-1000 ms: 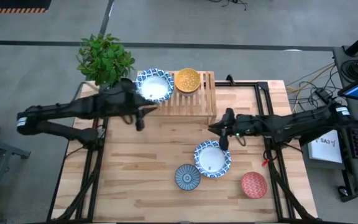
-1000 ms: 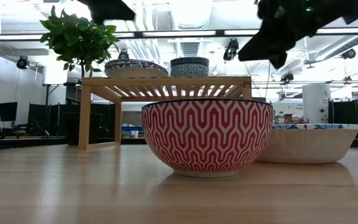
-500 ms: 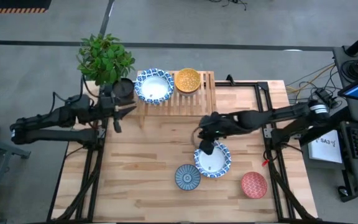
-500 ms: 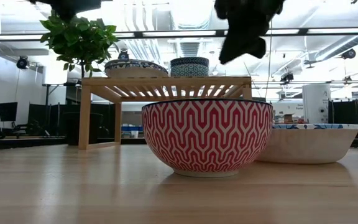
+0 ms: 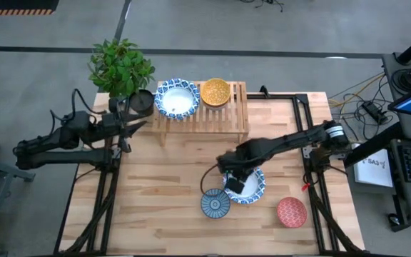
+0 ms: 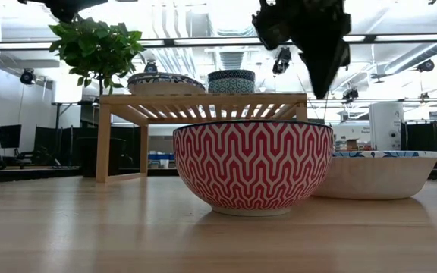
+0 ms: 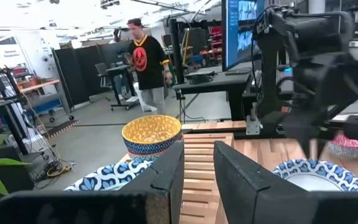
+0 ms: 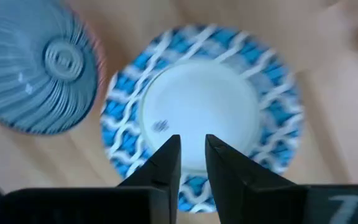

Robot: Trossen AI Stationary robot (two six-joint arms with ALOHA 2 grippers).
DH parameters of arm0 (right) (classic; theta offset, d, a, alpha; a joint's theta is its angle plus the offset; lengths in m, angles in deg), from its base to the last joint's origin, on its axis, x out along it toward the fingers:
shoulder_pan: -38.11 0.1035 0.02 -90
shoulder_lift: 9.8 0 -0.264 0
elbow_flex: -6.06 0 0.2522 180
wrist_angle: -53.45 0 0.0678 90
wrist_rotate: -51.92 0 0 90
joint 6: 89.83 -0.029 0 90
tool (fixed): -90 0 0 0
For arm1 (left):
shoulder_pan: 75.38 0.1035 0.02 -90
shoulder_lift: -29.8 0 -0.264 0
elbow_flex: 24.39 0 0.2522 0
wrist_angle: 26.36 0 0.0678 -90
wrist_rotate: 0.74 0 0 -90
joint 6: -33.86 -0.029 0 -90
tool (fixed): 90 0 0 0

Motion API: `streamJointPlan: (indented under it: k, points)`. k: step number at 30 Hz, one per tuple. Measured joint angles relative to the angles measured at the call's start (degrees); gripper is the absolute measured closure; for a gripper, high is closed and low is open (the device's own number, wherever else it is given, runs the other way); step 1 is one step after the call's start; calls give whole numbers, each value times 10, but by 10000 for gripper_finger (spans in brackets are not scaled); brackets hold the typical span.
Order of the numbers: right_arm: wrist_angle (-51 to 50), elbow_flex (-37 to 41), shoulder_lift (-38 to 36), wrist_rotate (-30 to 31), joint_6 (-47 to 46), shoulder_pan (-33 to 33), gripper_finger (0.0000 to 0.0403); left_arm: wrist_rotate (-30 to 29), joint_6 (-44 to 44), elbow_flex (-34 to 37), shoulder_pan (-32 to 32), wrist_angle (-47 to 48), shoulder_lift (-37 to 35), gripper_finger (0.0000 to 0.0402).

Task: Place and stack bowls onto a shelf
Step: Stack the white blue patterned bowl on top of the white blue patterned bowl on the shelf

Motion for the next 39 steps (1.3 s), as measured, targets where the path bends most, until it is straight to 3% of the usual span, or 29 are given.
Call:
streamJointPlan:
  k: [13, 21, 27, 39]
  points:
    - [11, 3, 45, 1, 59, 93, 231, 0, -3, 7, 0, 1, -5, 332]
    - [27, 5, 46, 28, 1, 161, 232, 0, -7, 8, 0, -1, -2, 332]
    - [57, 16, 61, 111, -2, 196, 234, 0, -14, 9, 0, -2, -1, 332]
    - [112, 77, 96, 113, -10, 195, 244, 0, -14, 9, 0, -2, 0, 332]
